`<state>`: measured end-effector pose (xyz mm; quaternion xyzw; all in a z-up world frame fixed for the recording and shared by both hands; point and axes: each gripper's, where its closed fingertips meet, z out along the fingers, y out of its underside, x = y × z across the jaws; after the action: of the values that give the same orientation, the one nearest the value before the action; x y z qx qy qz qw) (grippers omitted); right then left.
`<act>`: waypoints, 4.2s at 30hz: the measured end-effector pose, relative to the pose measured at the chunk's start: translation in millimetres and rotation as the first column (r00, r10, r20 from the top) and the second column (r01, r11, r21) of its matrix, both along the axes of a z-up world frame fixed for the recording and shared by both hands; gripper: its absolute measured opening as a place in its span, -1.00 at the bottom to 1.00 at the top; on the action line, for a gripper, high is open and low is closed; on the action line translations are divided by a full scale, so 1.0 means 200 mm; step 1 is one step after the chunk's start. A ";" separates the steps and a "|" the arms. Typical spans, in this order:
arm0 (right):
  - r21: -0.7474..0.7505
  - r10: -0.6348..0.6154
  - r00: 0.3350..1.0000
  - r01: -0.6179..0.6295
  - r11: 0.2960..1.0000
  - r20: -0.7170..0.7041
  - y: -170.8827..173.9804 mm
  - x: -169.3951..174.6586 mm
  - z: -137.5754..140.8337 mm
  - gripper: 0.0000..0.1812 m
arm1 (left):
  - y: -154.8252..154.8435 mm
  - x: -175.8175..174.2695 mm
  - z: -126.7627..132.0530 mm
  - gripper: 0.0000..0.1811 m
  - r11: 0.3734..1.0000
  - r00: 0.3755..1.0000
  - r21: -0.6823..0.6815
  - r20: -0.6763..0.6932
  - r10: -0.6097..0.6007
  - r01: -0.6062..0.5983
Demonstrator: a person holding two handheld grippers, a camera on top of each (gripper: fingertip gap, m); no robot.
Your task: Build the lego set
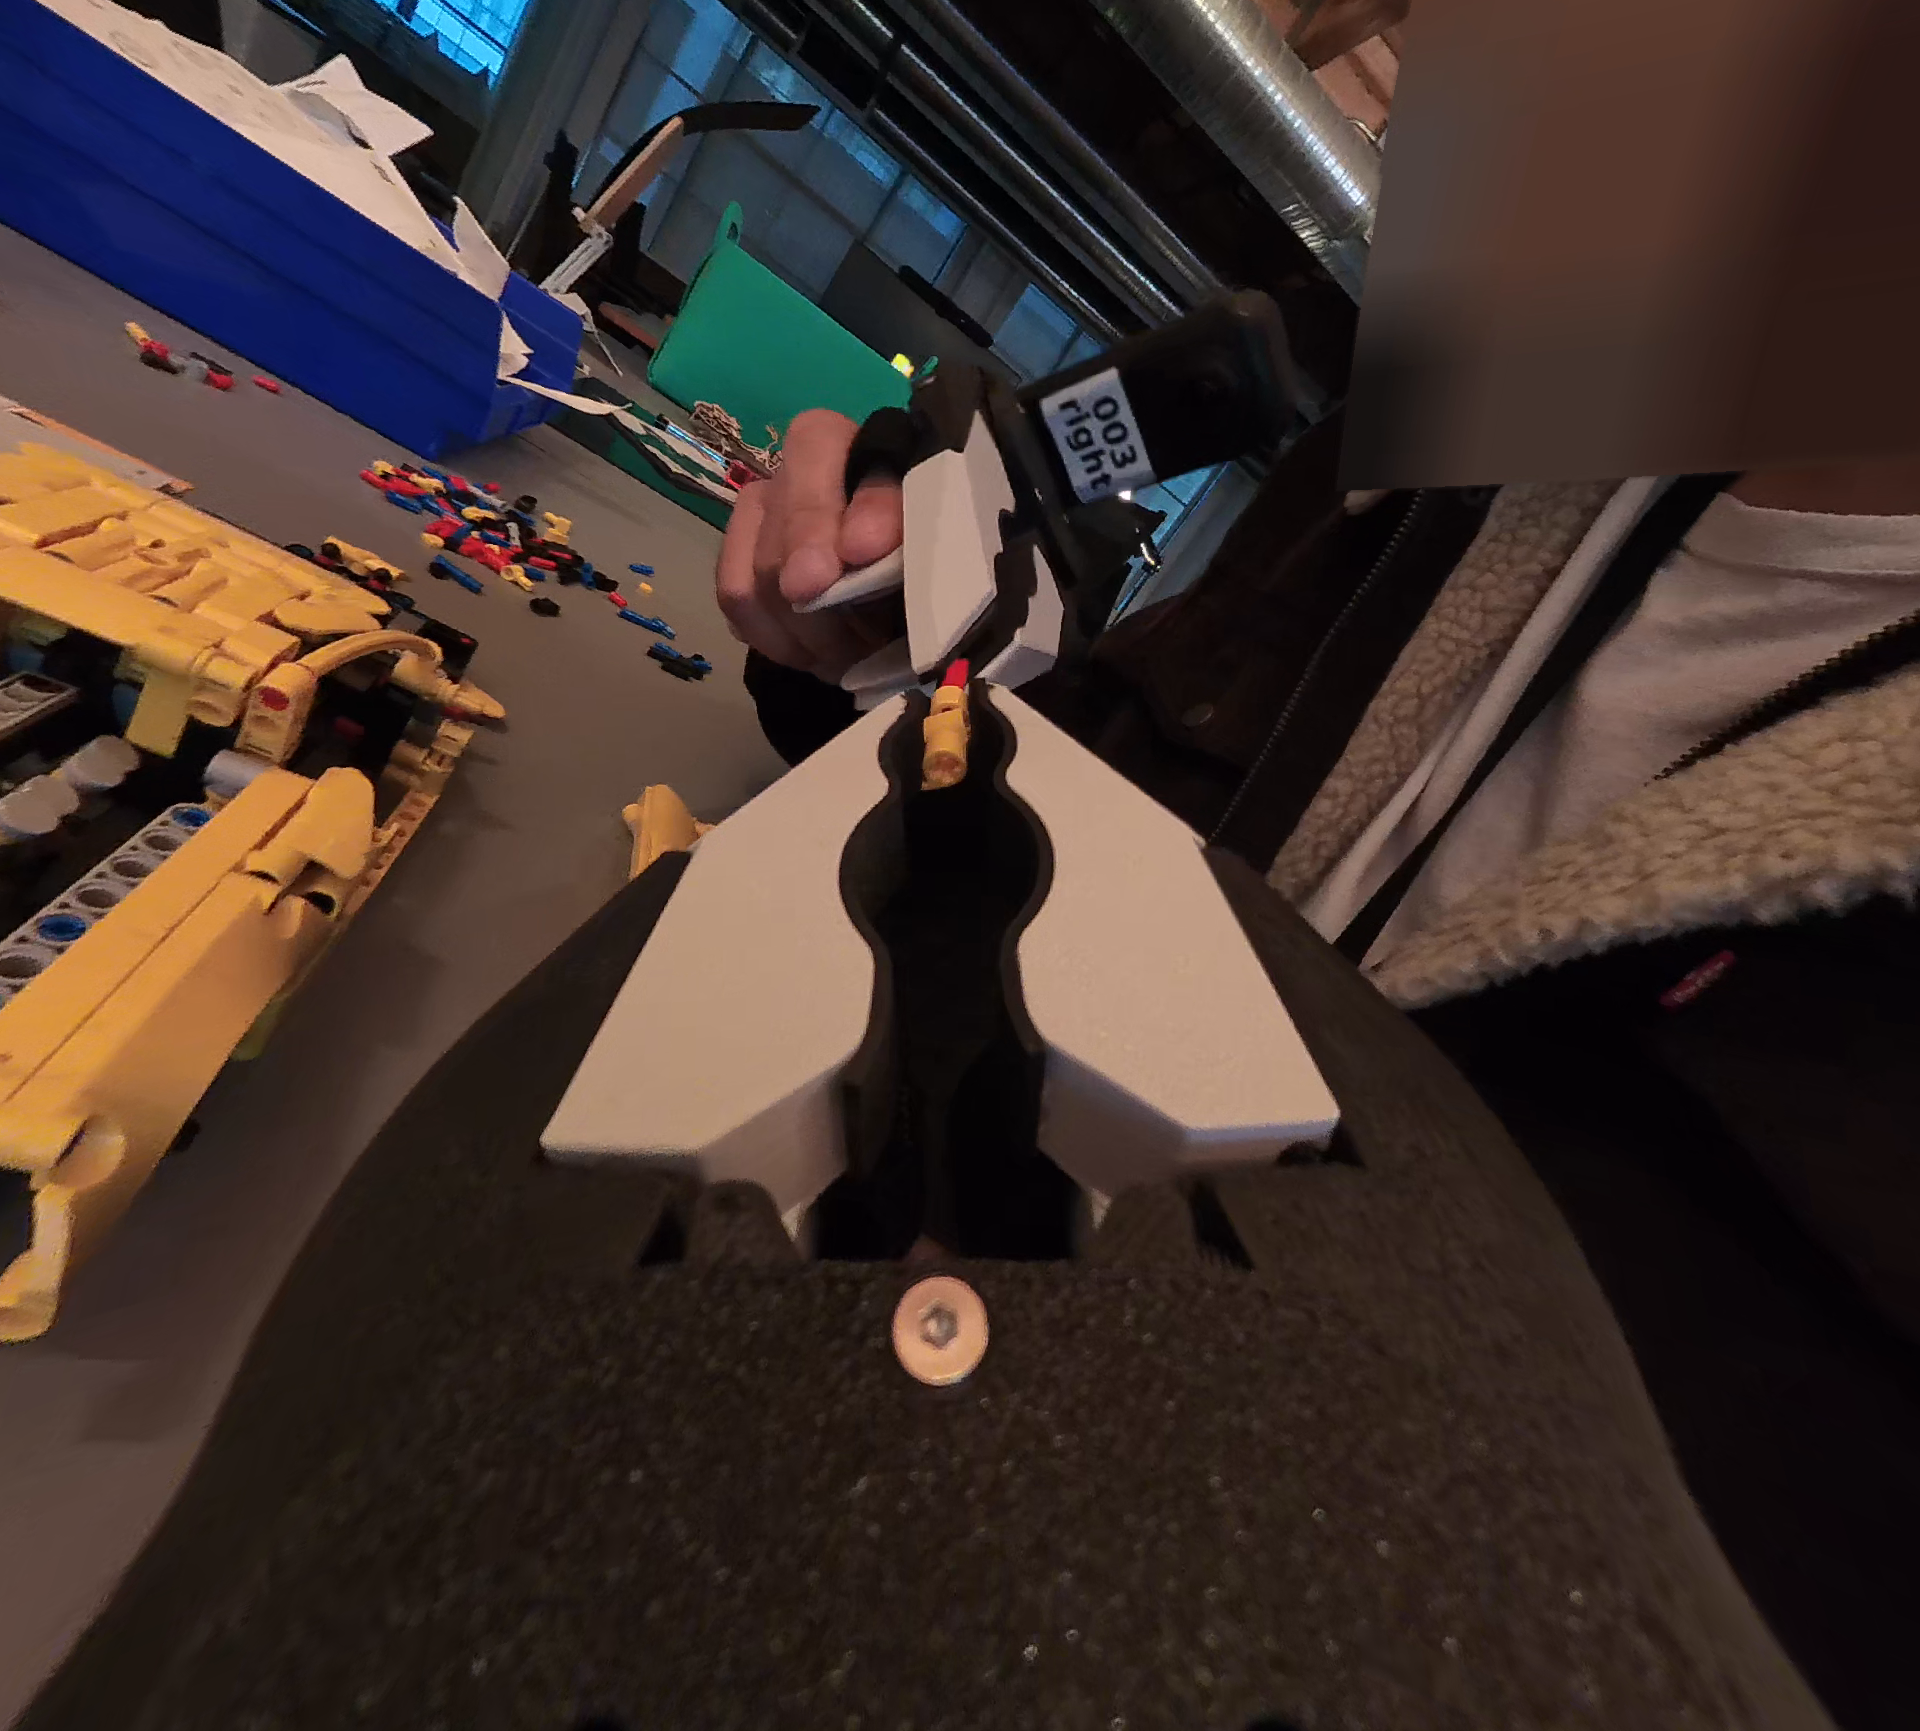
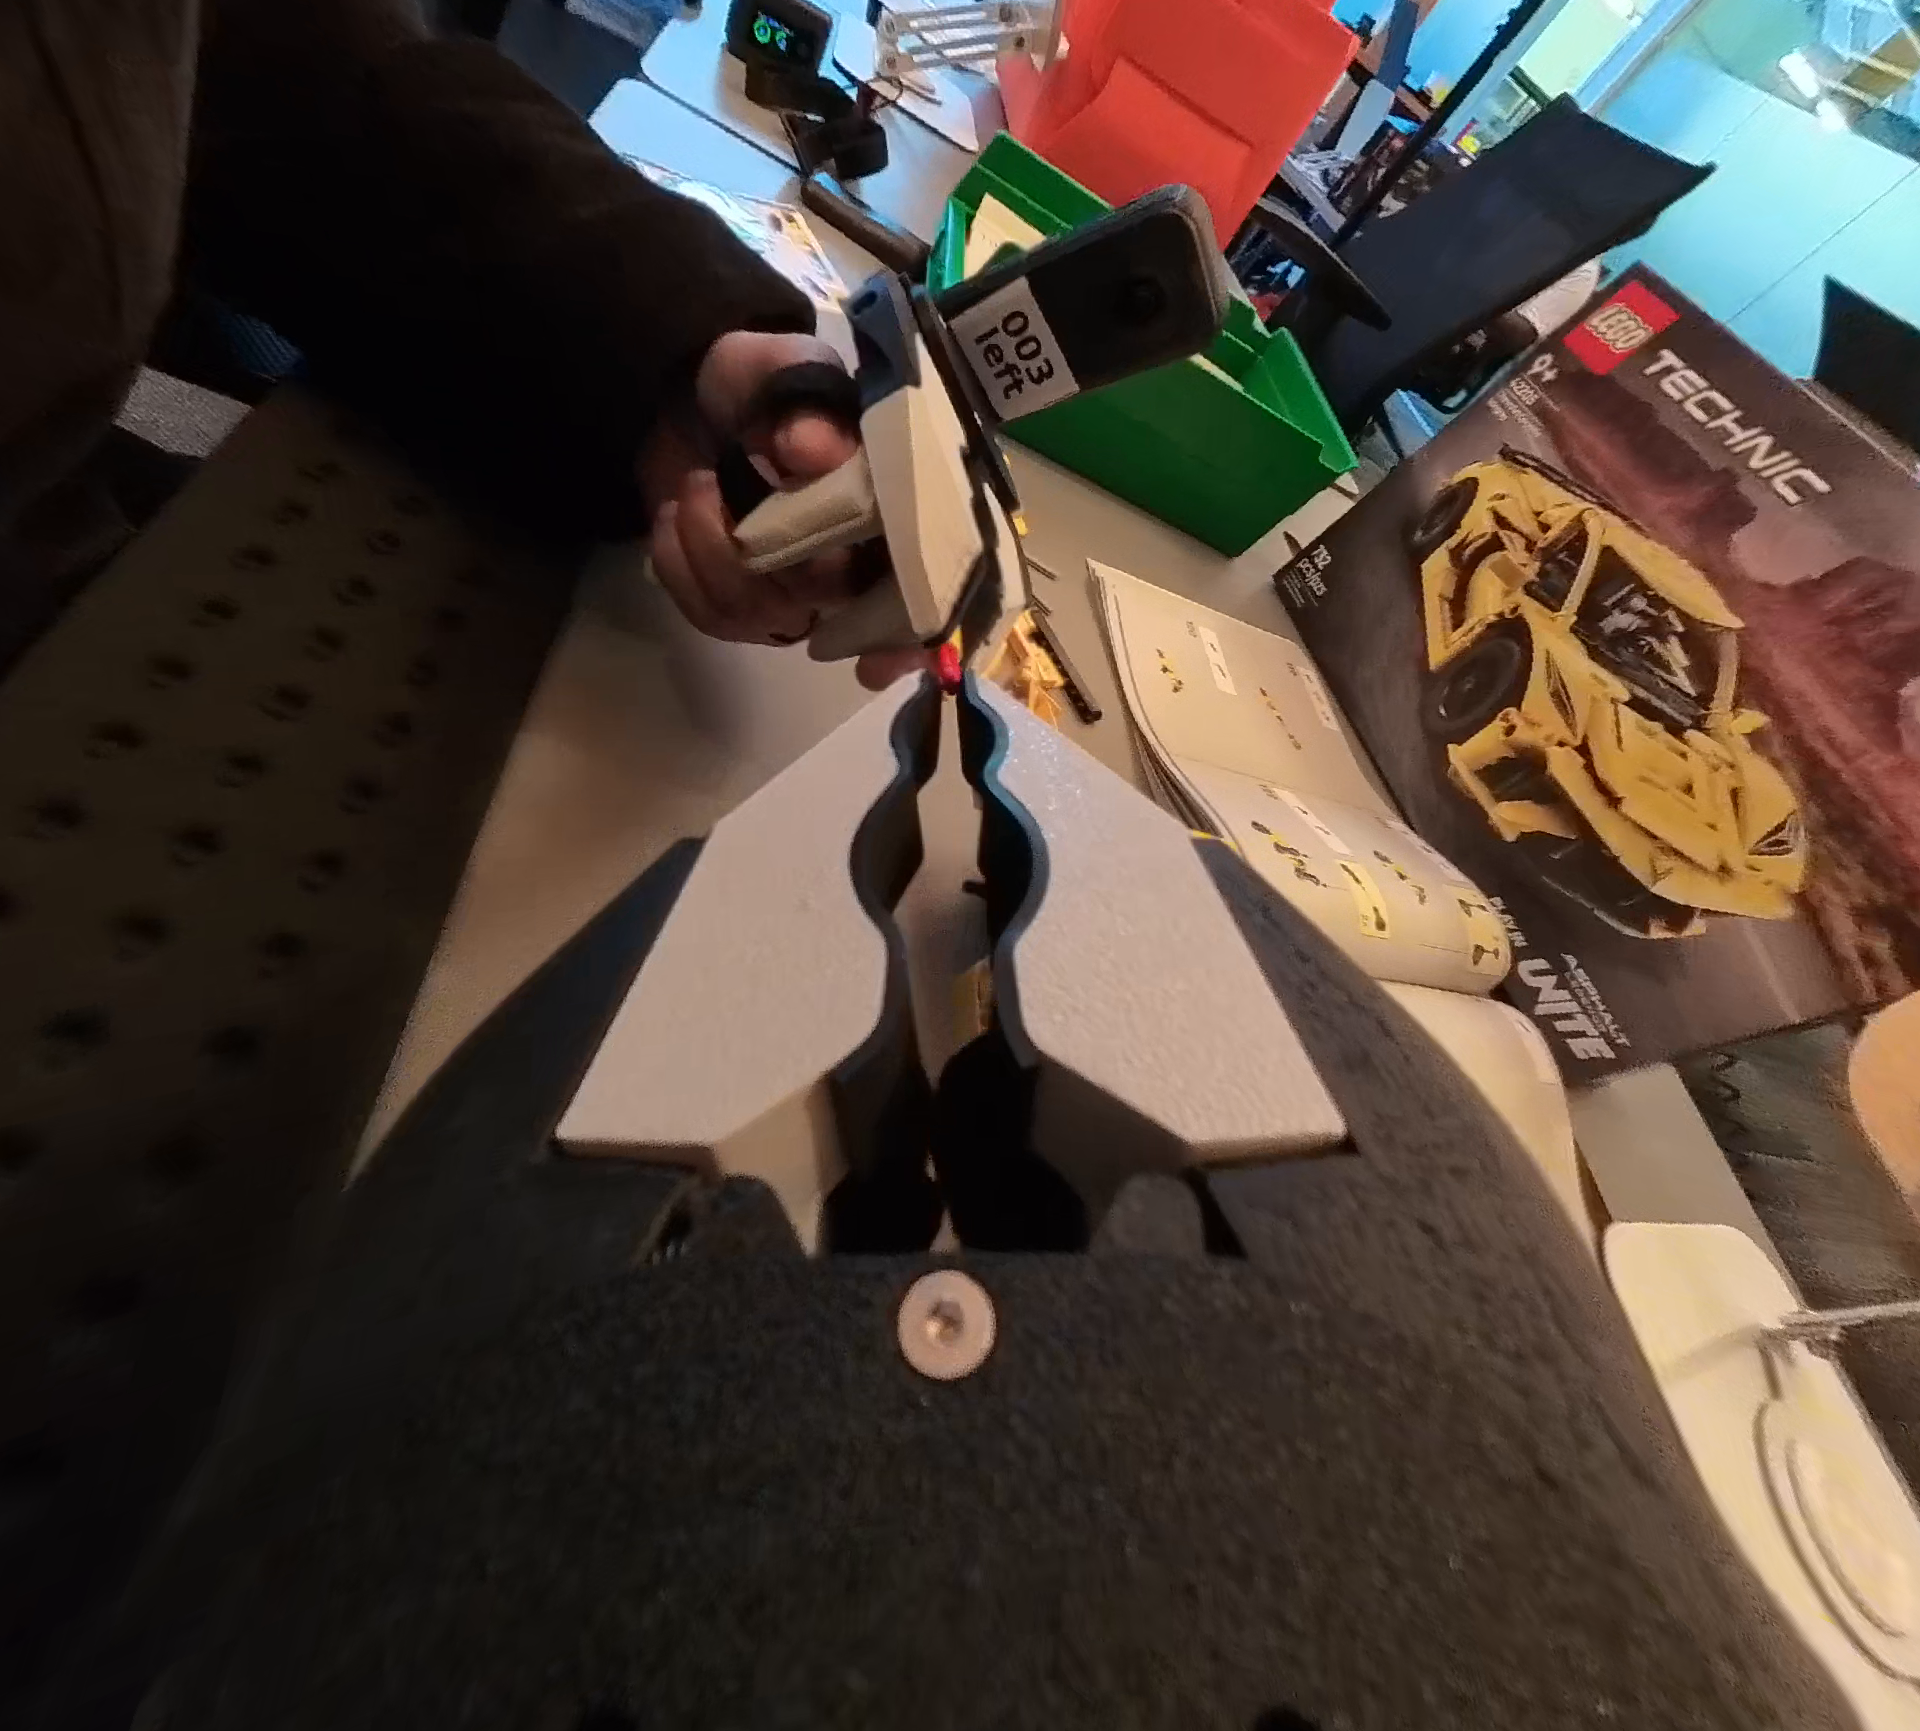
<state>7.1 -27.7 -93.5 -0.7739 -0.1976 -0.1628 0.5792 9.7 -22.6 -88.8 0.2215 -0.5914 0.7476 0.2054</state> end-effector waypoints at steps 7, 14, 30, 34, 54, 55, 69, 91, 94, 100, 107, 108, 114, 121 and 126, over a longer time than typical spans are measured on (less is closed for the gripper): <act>0.011 -0.012 1.000 0.012 1.000 0.025 0.01 0.00 0.00 -0.98 | -0.01 0.00 0.01 -0.91 0.999 0.999 -0.036 -0.032 -0.009 0.008; -0.005 0.004 1.000 -0.004 1.000 -0.002 0.01 -0.01 -0.02 -0.98 | -0.02 -0.01 -0.01 -0.92 1.000 1.000 -0.002 -0.008 -0.013 0.013; 0.092 0.048 0.993 -0.037 0.995 -0.112 -0.03 0.03 0.01 -0.97 | 0.02 0.02 0.03 -0.91 0.997 0.995 0.044 0.071 0.065 -0.068; 0.098 0.058 0.991 -0.046 0.994 -0.124 -0.03 0.03 0.01 -0.97 | 0.01 0.02 0.02 -0.92 0.995 0.993 0.070 0.092 0.068 -0.075; 0.055 0.116 0.813 -0.102 0.993 -0.571 0.00 0.04 -0.06 -0.84 | -0.04 0.00 -0.04 -0.92 0.921 0.836 0.227 0.525 0.158 -0.316; 0.056 0.117 0.818 -0.103 0.993 -0.564 0.00 0.04 -0.06 -0.84 | -0.04 0.00 -0.04 -0.92 0.919 0.833 0.229 0.530 0.159 -0.320; 0.060 0.121 0.853 -0.105 0.993 -0.507 0.00 0.05 -0.06 -0.87 | -0.05 0.02 -0.09 -0.92 0.884 0.798 0.286 0.585 0.144 -0.369; -0.172 -0.276 0.866 0.223 0.960 -0.418 -0.42 0.28 -0.22 -0.92 | -0.31 0.01 -0.38 -0.76 0.744 0.953 0.601 0.249 0.174 -0.293; -0.113 -0.377 0.819 0.365 0.924 -0.433 -0.52 0.31 -0.27 -0.92 | -0.43 -0.01 -0.49 -0.72 0.635 0.953 0.715 0.171 0.248 -0.293; -0.031 -0.432 0.820 0.455 0.890 -0.376 -0.57 0.34 -0.25 -0.93 | -0.52 -0.03 -0.64 -0.66 0.391 0.919 0.849 0.242 0.310 -0.355; -0.063 -0.422 0.828 0.431 0.900 -0.370 -0.57 0.31 -0.30 -0.92 | -0.53 -0.02 -0.70 -0.84 0.315 0.925 0.894 0.222 0.310 -0.320; -0.062 -0.422 0.826 0.431 0.900 -0.374 -0.57 0.31 -0.30 -0.92 | -0.53 -0.02 -0.70 -0.86 0.316 0.927 0.894 0.222 0.304 -0.317; -0.084 -0.411 0.824 0.412 0.907 -0.390 -0.56 0.30 -0.32 -0.92 | -0.55 -0.03 -0.71 -0.95 0.340 0.948 0.893 0.226 0.224 -0.293; -0.108 -0.203 0.854 0.172 0.979 -0.479 -0.51 0.12 -0.35 -0.92 | -0.42 -0.03 -0.55 -0.96 0.547 0.923 0.775 0.384 -0.010 -0.317; -0.143 -0.132 0.867 0.071 0.987 -0.480 -0.42 0.03 -0.37 -0.92 | -0.29 -0.05 -0.36 -0.96 0.649 0.816 0.666 0.566 -0.119 -0.368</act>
<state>12.9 -110.9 -166.7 -0.8327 -0.0135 0.0199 0.5531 -0.9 -81.3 -161.0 0.0975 -0.8611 0.4780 -0.1434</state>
